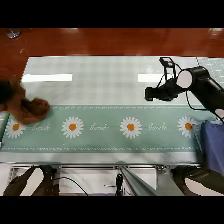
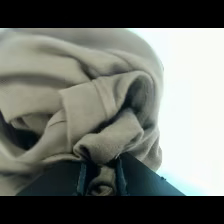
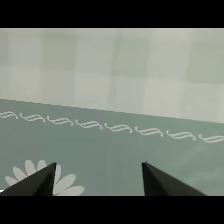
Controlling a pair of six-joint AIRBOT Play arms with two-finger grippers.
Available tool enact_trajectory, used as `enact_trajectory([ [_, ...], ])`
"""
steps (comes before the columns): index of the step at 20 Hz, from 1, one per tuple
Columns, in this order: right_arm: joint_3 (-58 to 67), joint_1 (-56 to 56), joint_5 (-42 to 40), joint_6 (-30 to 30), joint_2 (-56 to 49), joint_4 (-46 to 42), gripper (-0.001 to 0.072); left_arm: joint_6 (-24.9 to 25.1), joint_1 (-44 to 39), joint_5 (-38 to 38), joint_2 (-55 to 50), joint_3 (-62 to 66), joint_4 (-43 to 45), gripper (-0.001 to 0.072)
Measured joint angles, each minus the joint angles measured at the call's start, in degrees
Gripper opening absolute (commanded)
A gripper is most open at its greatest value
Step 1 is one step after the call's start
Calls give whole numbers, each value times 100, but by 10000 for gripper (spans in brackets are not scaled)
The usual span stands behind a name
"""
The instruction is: Fold the shirts.
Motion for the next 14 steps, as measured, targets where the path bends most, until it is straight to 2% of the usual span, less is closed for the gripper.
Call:
enact_trajectory([
  [3,0,0,15,68,293,-2,620,166,-669,90,184,1224,-553,34],
  [9,0,0,291,125,1209,-57,620,402,-2535,273,-144,3401,-890,34],
  [14,0,0,442,245,2203,-197,620,459,-4061,754,-745,4356,-981,34],
])
